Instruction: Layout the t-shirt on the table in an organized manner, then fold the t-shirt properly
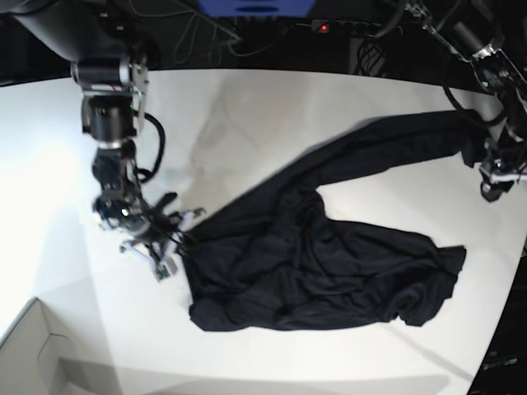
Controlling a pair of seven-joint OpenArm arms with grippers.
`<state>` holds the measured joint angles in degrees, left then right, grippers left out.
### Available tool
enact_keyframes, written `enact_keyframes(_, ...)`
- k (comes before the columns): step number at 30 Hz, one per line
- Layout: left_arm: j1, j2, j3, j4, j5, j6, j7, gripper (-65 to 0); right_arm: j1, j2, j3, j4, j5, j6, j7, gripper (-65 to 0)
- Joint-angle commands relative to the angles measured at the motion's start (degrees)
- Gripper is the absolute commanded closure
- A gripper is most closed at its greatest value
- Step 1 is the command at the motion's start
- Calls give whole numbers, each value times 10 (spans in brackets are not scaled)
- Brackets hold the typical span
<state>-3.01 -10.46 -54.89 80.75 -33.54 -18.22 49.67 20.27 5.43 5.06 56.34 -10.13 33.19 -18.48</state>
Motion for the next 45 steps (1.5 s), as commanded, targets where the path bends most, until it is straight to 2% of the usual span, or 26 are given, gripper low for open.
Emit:
enact_keyframes(1,-14,-6,10,3,-10,-3,-8,-288,-11,0,-2,37,0,2,-3,0)
enact_keyframes(8,-50,-3,84,-29,-10,-1,-8,-288,-155,18,-1,241,0,2,-3,0)
enact_keyframes(11,-68,-3,108,-55,-9,-1,-13,-288,-200,39,0,289,0,2,-3,0)
enact_keyframes(14,-78,-2,142,-82,23,-1,-60,-288,-235,51,19,324,0,2,-3,0)
enact_keyframes(19,-79,-1,207,-115,53,-1,-137,-288,-256,52,88,330,0,3,-3,0)
enact_keyframes(21,-79,-1,224,-133,55,-1,-163,-288,-263,53,105,330,0,21,-3,0)
enact_keyframes(24,-106,-1,250,-185,56,-1,-196,-288,-268,50,130,333,0,68,-3,0)
enact_keyframes(30,-144,-2,299,-273,56,-1,-221,-288,-272,39,134,335,-2,68,-3,0)
enact_keyframes(36,-151,-2,349,-301,56,-1,-256,-282,-279,39,134,335,-2,68,-4,0)
enact_keyframes(38,-147,-3,348,-301,56,-1,-255,-240,-278,41,134,335,-2,68,-4,0)
enact_keyframes(40,-145,-7,346,-298,55,-1,-255,-149,-276,41,134,335,-2,68,-4,0)
enact_keyframes(42,-131,-8,345,-294,52,-1,-255,-27,-274,42,134,335,-2,68,-4,0)
enact_keyframes(43,-125,-9,341,-292,51,-1,-255,0,-274,42,134,335,-2,68,-4,0)
enact_keyframes(45,-115,-13,317,-280,51,-1,-254,-13,-273,43,134,333,-2,68,-4,0)
